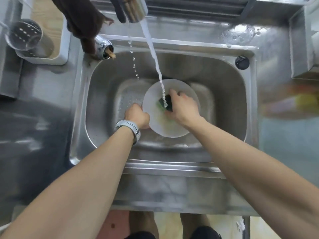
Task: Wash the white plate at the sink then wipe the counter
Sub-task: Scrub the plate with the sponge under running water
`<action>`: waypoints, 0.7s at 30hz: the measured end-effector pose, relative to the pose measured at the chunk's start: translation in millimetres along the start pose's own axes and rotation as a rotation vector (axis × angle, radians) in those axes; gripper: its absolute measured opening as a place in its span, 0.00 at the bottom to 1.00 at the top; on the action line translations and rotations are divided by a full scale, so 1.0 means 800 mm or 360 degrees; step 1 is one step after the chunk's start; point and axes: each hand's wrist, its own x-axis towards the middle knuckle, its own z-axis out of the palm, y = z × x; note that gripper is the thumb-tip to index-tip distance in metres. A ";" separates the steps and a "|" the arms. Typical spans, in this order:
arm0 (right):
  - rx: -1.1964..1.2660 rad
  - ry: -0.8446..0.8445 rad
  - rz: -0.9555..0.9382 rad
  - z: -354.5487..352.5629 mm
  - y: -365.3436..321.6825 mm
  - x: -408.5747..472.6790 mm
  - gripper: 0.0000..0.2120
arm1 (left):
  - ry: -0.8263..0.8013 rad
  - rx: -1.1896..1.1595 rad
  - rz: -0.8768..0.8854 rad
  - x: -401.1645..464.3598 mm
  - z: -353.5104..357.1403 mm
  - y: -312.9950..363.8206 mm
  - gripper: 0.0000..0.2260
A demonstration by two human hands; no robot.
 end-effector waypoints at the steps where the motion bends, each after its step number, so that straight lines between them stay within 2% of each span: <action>1: -0.0032 0.0014 0.0109 -0.005 0.011 -0.001 0.23 | -0.0003 -0.0006 0.0001 -0.001 0.000 0.000 0.14; 3: -0.0167 0.0002 0.0198 -0.001 0.029 -0.023 0.23 | 0.0002 -0.0015 0.0000 -0.005 0.001 -0.001 0.13; 6: -0.0158 -0.0131 -0.0156 0.012 0.008 -0.047 0.27 | -0.0015 -0.0006 -0.0042 -0.012 0.003 -0.001 0.12; 8: -0.0084 -0.0100 -0.0269 0.016 -0.007 -0.028 0.25 | -0.0026 -0.0033 -0.0059 -0.014 0.005 -0.002 0.12; 11: -0.0002 0.0059 -0.0009 -0.001 0.017 -0.002 0.22 | -0.0011 -0.0128 -0.0062 -0.013 0.005 -0.002 0.12; 13: -0.0139 0.0053 0.0145 -0.004 0.043 -0.019 0.24 | -0.0003 -0.0178 -0.0065 -0.014 0.004 0.000 0.12; 15: -0.0219 -0.0044 0.0022 0.004 0.040 -0.046 0.26 | 0.0019 -0.0120 -0.0042 -0.019 0.005 0.002 0.09; 18: -0.0027 -0.0114 -0.0247 0.016 0.000 -0.034 0.26 | 0.0014 -0.0056 -0.0024 -0.021 0.007 0.002 0.07; 19: 0.0033 -0.0067 -0.0243 0.014 -0.007 -0.020 0.24 | 0.0013 -0.0073 -0.0032 -0.019 0.007 -0.001 0.08; 21: 0.0077 0.0041 -0.0044 0.007 0.004 0.000 0.21 | -0.0015 -0.0147 -0.0038 -0.015 0.003 -0.003 0.09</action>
